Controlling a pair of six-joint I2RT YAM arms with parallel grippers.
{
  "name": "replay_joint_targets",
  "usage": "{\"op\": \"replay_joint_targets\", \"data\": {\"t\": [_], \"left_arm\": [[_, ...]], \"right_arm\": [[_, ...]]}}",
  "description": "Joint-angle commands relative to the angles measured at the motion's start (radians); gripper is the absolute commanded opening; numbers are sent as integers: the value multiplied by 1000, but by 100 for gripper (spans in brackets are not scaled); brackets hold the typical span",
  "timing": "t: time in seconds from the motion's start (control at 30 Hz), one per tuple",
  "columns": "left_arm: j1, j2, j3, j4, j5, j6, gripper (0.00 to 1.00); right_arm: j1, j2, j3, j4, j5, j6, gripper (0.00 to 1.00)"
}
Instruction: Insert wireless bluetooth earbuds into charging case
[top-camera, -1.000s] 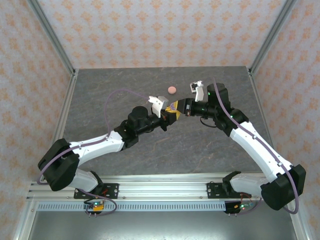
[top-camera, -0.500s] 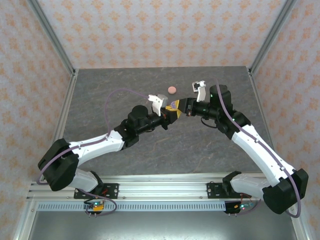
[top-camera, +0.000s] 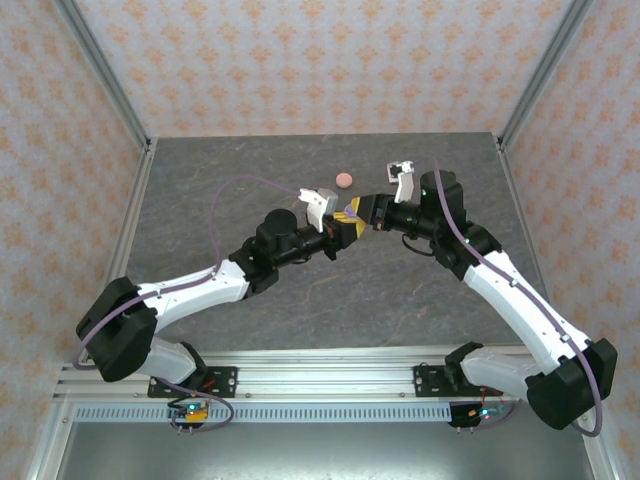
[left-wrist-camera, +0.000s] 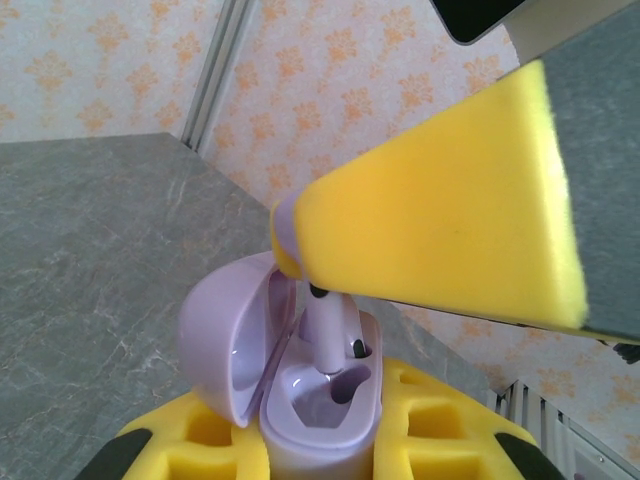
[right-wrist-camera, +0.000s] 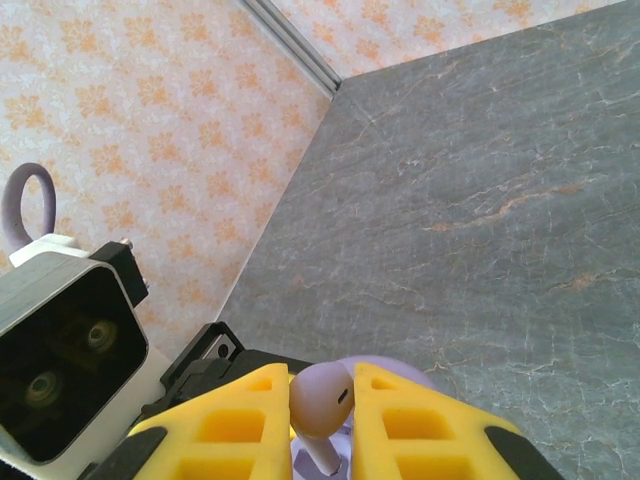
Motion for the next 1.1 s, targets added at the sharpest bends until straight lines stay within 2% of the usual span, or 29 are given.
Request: {"op": "replay_joint_targets", "data": {"t": [0.0,0.67,0.9,1.07], "left_arm": [[-11,11,49,26,33,6,2],[-10,-14,37,-12,-97,20,2],[-11,-23,27,-8,-115,23,2],[-11,-29,24,7,-87,36,2]], "right_arm": [[4,-6,-10,28,13,6,17],[4,-23,-14,-29,-49,-14,18],[3,-25,-15,-40,-44,-21,18],[3,-20,-17,-43,-41,-22,18]]}}
